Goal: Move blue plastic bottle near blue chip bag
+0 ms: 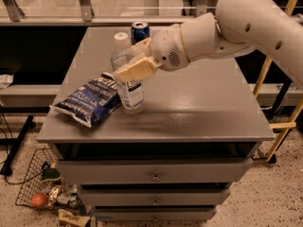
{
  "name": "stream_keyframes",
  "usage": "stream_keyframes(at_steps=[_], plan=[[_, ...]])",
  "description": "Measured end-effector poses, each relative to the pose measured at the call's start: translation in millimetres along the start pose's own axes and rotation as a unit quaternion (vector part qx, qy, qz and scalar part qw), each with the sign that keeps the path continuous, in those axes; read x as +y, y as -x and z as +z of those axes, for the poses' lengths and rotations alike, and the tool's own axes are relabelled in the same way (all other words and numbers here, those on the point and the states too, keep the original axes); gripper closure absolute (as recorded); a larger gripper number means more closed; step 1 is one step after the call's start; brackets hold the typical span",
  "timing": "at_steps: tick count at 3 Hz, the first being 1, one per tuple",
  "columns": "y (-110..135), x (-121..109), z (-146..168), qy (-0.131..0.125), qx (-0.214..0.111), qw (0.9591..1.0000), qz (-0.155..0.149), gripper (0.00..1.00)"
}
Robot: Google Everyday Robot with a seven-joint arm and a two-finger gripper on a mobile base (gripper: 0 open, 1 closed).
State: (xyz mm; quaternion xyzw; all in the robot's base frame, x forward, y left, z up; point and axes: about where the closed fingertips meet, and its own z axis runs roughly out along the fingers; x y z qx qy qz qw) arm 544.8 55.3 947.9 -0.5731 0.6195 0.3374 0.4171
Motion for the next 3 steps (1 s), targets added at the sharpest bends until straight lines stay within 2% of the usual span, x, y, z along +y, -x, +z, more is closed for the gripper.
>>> stream_keyframes(at_steps=[1, 3], plan=[[-10.0, -1.0, -0.9, 0.001, -0.003, 1.0000, -0.001, 0.97], [-7.4, 1.4, 2.2, 0.004, -0.003, 1.0000, -0.002, 0.53]])
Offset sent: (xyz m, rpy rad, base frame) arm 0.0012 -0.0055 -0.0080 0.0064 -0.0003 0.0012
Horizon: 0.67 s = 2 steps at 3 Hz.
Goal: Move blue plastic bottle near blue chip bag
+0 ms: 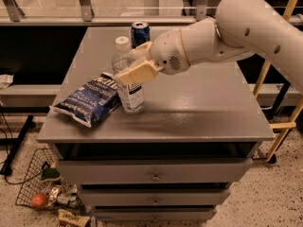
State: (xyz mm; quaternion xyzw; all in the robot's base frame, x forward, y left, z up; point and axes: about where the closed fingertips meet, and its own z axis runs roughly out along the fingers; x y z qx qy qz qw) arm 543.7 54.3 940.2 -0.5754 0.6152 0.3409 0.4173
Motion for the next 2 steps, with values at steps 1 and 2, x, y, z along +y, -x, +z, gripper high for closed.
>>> stream_keyframes(at_steps=[1, 2], plan=[[1.3, 1.4, 1.9, 0.002, 0.000, 1.0000, -0.001, 0.27], [2.5, 2.6, 3.5, 0.004, 0.000, 1.0000, -0.002, 0.05]])
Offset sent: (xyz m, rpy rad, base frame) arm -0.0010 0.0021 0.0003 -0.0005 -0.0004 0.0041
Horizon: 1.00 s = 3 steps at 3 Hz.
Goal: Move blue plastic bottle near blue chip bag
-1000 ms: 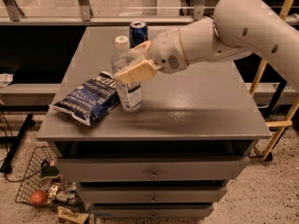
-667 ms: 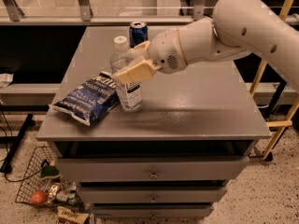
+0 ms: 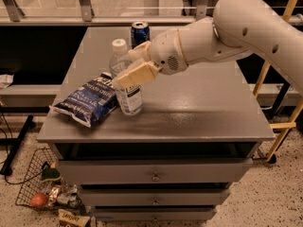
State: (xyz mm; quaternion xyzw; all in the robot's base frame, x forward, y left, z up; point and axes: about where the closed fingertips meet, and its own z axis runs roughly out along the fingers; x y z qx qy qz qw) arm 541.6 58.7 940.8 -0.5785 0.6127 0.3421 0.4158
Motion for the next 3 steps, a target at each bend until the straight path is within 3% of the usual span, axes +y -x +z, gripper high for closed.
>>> stream_keyframes(at_steps=[2, 3], plan=[[1, 1, 1, 0.001, 0.000, 1.0000, -0.001, 0.00], [8, 6, -31, -0.030, 0.031, 0.9990, -0.012, 0.00]])
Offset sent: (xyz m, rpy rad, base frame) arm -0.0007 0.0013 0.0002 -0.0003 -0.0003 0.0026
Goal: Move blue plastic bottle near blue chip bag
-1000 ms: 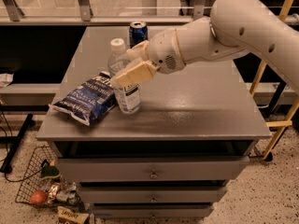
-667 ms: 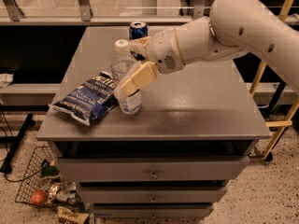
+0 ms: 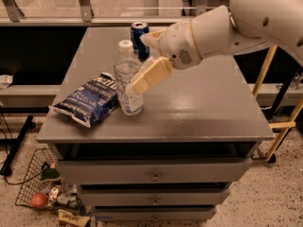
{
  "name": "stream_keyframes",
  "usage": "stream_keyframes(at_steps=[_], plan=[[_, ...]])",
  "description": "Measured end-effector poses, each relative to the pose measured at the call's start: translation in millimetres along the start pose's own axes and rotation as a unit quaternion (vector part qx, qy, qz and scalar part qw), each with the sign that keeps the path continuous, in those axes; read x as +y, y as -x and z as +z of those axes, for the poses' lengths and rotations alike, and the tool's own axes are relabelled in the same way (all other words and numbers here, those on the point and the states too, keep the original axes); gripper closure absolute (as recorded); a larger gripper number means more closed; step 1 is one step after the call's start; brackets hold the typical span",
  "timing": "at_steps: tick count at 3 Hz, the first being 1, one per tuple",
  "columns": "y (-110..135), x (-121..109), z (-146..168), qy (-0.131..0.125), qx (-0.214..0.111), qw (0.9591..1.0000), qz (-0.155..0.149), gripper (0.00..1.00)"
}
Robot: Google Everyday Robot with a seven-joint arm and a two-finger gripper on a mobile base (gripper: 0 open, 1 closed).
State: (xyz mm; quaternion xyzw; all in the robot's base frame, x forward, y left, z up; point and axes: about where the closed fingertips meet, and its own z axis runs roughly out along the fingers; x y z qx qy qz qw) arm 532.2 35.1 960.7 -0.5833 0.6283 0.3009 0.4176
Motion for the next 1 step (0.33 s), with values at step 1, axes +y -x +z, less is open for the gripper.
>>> stream_keyframes(at_steps=[1], plan=[[6.9, 3.6, -68.0, -0.059, 0.038, 0.9975, -0.006, 0.00]])
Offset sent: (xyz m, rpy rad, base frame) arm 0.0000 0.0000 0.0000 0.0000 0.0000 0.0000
